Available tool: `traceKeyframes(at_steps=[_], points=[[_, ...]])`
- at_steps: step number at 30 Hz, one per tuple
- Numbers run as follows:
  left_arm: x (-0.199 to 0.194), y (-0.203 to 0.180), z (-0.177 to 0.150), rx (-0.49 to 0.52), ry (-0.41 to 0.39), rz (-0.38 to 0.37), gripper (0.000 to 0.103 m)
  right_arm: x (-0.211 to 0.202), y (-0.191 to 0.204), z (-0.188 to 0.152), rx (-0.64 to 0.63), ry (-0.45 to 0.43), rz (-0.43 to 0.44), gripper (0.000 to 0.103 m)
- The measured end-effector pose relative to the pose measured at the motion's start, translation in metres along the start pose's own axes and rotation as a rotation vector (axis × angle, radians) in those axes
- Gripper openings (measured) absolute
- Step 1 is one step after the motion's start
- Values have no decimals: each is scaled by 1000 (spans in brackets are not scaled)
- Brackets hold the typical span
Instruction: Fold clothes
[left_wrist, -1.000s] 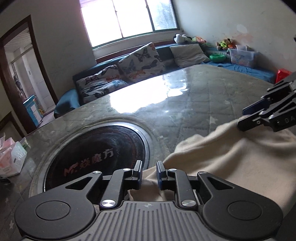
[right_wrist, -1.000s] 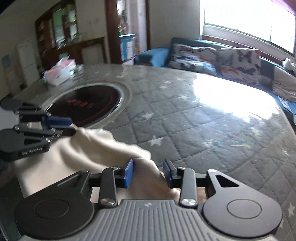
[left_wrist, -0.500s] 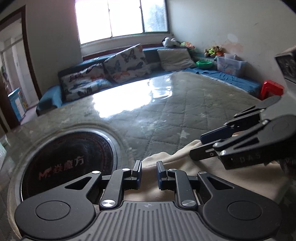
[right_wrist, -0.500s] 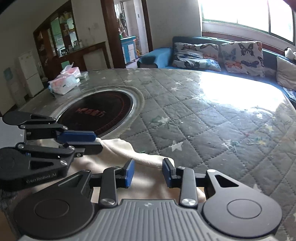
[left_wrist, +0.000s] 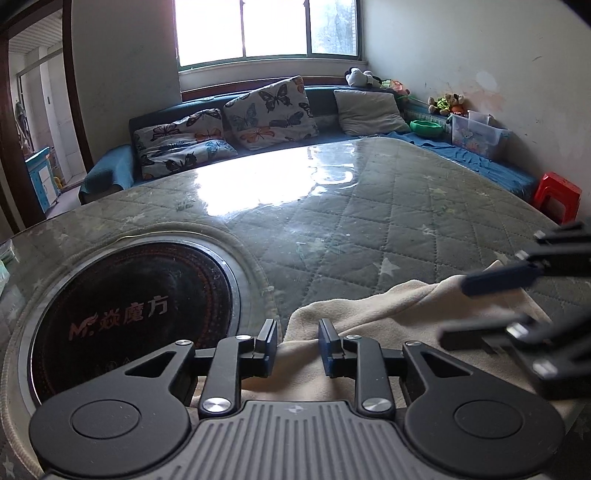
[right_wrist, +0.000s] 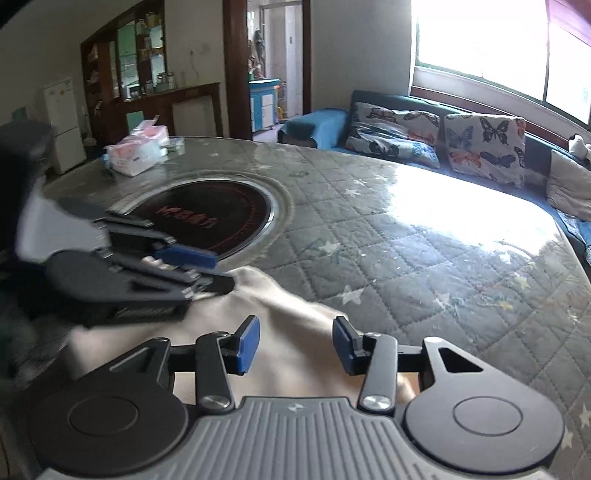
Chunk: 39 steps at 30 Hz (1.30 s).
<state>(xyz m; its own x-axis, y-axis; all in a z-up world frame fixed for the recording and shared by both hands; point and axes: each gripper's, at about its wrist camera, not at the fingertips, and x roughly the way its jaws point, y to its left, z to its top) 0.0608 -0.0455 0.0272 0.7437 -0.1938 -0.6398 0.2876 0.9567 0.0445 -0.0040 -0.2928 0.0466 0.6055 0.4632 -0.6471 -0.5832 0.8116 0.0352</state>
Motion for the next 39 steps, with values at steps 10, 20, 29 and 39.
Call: traceKeyframes(at_steps=[10,20,29,39], points=[[0,-3,0,-2,-6,11,29,-13,-25,-25,132,-19,-16,45],[-53,-11,-15,7,-75,-40,29,-50,-7,-34,38,-54,-43,44],[-87,-29,-54,40,-87,-63,29,-56,18,-55,15,-55,-19,45],[-86,-25,-71,11,-77,-48,34,-56,17,-78,54,-75,-15,51]])
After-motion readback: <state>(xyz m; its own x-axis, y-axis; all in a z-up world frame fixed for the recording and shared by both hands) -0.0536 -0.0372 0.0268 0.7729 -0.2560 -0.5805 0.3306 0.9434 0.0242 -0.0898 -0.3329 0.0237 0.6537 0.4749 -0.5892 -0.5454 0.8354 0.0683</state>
